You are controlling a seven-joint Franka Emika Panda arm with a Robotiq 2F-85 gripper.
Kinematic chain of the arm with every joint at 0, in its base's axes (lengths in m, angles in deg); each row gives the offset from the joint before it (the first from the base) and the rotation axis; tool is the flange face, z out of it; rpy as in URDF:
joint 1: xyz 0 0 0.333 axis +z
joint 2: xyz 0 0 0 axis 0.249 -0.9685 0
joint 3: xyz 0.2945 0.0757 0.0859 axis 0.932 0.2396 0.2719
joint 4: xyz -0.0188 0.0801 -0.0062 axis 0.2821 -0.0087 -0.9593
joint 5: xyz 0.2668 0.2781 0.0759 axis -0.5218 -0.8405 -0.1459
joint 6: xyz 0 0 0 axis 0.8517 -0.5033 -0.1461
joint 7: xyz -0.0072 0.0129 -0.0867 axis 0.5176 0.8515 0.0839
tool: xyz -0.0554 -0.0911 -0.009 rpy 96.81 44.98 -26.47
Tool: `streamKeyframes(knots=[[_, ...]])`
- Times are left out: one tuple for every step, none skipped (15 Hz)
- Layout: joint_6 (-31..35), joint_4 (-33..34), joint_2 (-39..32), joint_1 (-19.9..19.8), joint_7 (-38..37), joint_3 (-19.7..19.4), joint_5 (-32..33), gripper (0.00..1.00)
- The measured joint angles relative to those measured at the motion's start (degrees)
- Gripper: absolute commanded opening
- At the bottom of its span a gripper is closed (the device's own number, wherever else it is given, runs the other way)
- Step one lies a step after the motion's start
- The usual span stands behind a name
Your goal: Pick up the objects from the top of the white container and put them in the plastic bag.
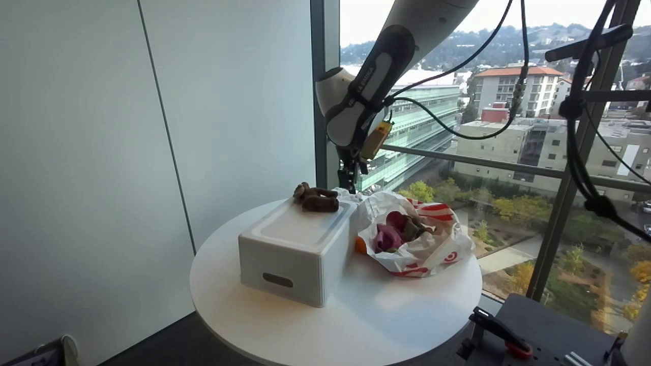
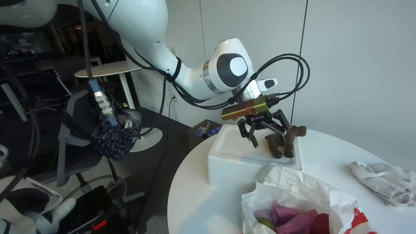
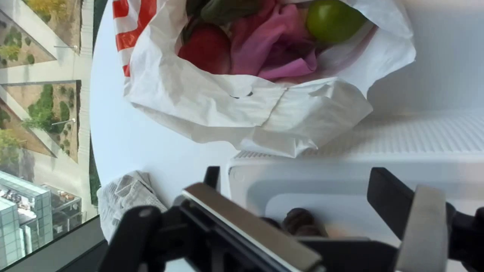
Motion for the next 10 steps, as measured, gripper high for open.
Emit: streamKeyframes(knots=[[0.0, 0.1, 0.8, -1.5, -0.5, 3.3, -2.5, 1.00], [0.2, 0.2, 0.9, -2.8, -1.1, 6.3, -5.3, 1.00], [0.6, 0.2, 0.5, -3.9, -2.2, 8.8, -7.7, 1.00], [2.2, 0.3, -0.4, -4.6, -3.8, 10.5, -9.1, 1.00], [4.5, 0.4, -1.7, -5.1, -5.7, 11.7, -9.7, 1.00], [7.2, 0.6, -3.5, -5.5, -7.2, 12.4, -10.0, 1.00], [10.5, 1.0, -5.5, -5.8, -8.6, 12.9, -10.0, 1.00], [14.0, 1.6, -7.6, -5.9, -9.7, 13.0, -10.0, 1.00], [17.3, 2.5, -9.6, -5.9, -10.4, 13.0, -10.0, 1.00], [20.2, 3.5, -11.4, -5.9, -10.9, 12.9, -10.0, 1.00]])
